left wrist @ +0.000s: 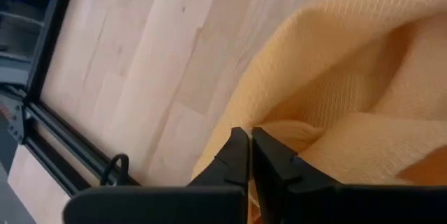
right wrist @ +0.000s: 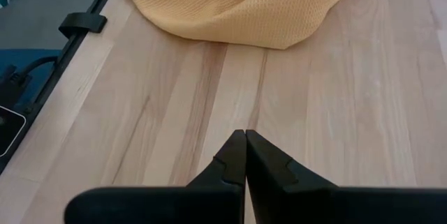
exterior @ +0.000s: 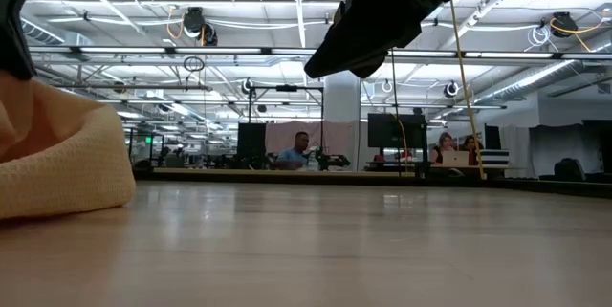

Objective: Roll towel
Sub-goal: Fold the yellow towel in

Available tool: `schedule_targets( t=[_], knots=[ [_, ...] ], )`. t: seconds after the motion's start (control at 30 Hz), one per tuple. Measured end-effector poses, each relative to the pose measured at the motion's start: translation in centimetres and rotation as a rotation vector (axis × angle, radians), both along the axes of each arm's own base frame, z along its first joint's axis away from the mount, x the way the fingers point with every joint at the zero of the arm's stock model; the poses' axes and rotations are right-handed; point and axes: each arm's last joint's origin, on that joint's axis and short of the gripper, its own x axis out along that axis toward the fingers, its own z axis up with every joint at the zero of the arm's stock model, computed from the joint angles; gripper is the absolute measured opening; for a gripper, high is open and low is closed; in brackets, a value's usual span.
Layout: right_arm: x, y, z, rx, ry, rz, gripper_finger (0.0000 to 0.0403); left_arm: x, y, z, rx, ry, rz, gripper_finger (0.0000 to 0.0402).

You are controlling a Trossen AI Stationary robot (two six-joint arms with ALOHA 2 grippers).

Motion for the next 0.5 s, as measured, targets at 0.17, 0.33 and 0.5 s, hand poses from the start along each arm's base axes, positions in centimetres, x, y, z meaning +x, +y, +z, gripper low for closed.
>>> schedule_targets(
  t=[0.17,0.33,0.5],
  knots=[
    [0.1,-0.2,0.0,-0.051,-0.014,-0.050,0.0000,0.9,-0.4,2.3,0.048,-0.070,-0.092,0.0005],
    [0.5,-0.5,0.5,-0.119,-0.099,-0.141,0.0000,2.5,-0.3,5.2,0.152,-0.156,-0.219,0.0005],
    [1.6,-0.2,2.4,-0.048,-0.323,-0.164,0.0000,4.9,0.5,7.3,0.251,-0.199,-0.322,0.0005]
  ],
)
